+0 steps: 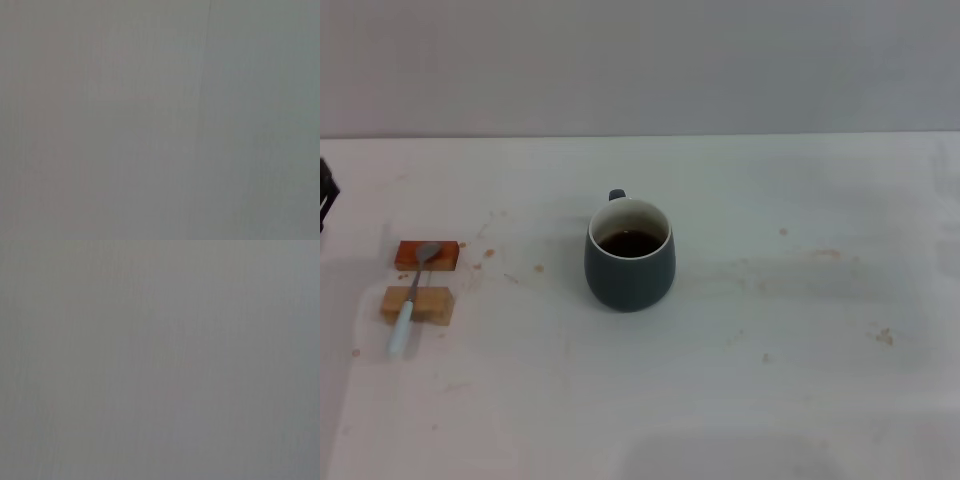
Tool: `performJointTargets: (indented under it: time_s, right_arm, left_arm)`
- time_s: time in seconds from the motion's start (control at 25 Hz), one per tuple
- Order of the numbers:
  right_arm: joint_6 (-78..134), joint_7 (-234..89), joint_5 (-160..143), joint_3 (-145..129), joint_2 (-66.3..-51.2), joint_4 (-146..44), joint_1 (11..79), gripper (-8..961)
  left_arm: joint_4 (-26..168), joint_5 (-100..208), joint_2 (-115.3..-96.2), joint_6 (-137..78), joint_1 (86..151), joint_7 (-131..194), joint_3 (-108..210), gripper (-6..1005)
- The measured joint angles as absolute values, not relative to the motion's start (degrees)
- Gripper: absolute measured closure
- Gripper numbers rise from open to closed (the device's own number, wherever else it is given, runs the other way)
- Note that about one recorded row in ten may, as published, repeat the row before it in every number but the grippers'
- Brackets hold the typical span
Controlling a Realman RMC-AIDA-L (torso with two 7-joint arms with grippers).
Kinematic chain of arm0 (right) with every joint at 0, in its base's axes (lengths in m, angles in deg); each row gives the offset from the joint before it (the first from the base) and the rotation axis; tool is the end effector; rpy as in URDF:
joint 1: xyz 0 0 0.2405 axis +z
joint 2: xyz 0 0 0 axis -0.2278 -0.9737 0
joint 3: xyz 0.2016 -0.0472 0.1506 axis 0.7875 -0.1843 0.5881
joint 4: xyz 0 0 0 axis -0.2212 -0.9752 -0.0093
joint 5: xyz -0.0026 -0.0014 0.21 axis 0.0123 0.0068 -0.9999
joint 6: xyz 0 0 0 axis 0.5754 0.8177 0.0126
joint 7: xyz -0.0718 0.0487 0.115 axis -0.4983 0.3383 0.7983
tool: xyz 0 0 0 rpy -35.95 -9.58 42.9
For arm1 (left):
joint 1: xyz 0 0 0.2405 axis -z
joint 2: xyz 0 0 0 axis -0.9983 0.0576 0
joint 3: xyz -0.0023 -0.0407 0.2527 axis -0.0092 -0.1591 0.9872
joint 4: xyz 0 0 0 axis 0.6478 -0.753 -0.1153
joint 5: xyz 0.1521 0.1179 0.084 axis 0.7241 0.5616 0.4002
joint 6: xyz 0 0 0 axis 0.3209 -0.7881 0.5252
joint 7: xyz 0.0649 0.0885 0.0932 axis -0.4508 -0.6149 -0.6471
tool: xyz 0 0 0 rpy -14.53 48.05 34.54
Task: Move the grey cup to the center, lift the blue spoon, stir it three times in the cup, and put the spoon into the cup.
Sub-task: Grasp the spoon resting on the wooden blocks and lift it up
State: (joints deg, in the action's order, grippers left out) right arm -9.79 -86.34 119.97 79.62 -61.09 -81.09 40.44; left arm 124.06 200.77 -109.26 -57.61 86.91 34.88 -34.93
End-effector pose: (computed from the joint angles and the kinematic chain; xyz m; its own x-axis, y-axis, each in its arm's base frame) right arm 0.3088 0.4064 0.0550 0.8086 0.0713 -0.5841 -0.5884 0.0933 -0.8032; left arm -0.3410 0.3068 0.0377 0.6506 0.0428 0.7582 0.7538 0.0846 -0.6516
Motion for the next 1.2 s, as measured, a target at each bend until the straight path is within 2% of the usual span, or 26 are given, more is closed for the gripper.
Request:
performJointTargets:
  time_s: [0.04, 0.2, 0.24, 0.36, 0.6, 1.2]
  right_arm:
    - [-9.8, -86.3, 120.0, 79.6, -61.09, -81.1, 40.5, 513]
    - [-9.6, -86.3, 120.0, 80.3, -61.06, -80.5, 41.3, 429]
    - [-9.6, -86.3, 120.0, 80.5, -61.08, -80.4, 41.6, 425]
    - [-9.6, -86.4, 119.9, 80.5, -61.10, -80.3, 42.0, 411]
    - [-9.5, -86.4, 119.9, 81.0, -61.37, -79.2, 43.2, 408]
    - [-9.5, -86.5, 119.8, 80.9, -61.86, -77.6, 45.0, 408]
  left_arm:
    - [128.7, 200.7, -109.21, -55.5, 82.7, 34.0, -33.4, 178]
    - [132.8, 200.7, -109.17, -54.9, 78.0, 34.0, -31.4, 186]
    - [135.4, 200.6, -109.15, -54.7, 74.3, 34.0, -29.3, 187]
    - [136.4, 200.6, -109.22, -54.7, 71.6, 34.0, -26.5, 193]
    - [135.0, 198.0, -109.27, -55.0, 70.0, 33.9, -20.6, 204]
    - [128.6, 191.7, -109.50, -61.2, 71.0, 33.6, -13.3, 231]
